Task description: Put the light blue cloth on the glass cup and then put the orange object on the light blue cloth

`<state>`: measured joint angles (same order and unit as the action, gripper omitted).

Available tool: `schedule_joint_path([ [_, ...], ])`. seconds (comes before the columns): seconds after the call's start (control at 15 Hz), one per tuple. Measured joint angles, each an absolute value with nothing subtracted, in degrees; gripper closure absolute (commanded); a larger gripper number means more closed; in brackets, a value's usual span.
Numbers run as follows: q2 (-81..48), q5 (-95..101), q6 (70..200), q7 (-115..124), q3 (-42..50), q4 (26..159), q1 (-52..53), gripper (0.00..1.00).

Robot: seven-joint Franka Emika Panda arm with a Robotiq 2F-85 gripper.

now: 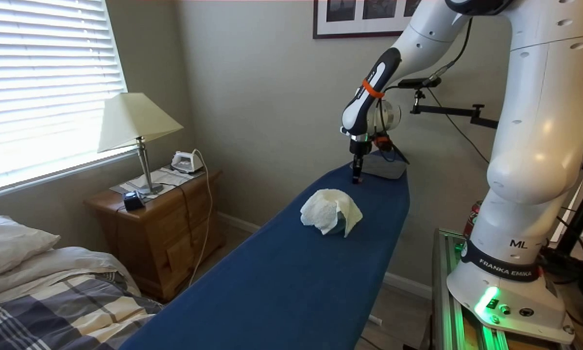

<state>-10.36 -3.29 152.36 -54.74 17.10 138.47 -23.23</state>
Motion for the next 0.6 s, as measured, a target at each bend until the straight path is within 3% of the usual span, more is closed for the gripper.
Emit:
schedule_joint_path([
  [0.2,-10.33,-3.24,152.29,-54.74,17.04,138.47,-23.22,0.74],
  [0.6,-10.1,-3.15,151.91,-54.73,16.87,138.47,-23.08,0.81],
])
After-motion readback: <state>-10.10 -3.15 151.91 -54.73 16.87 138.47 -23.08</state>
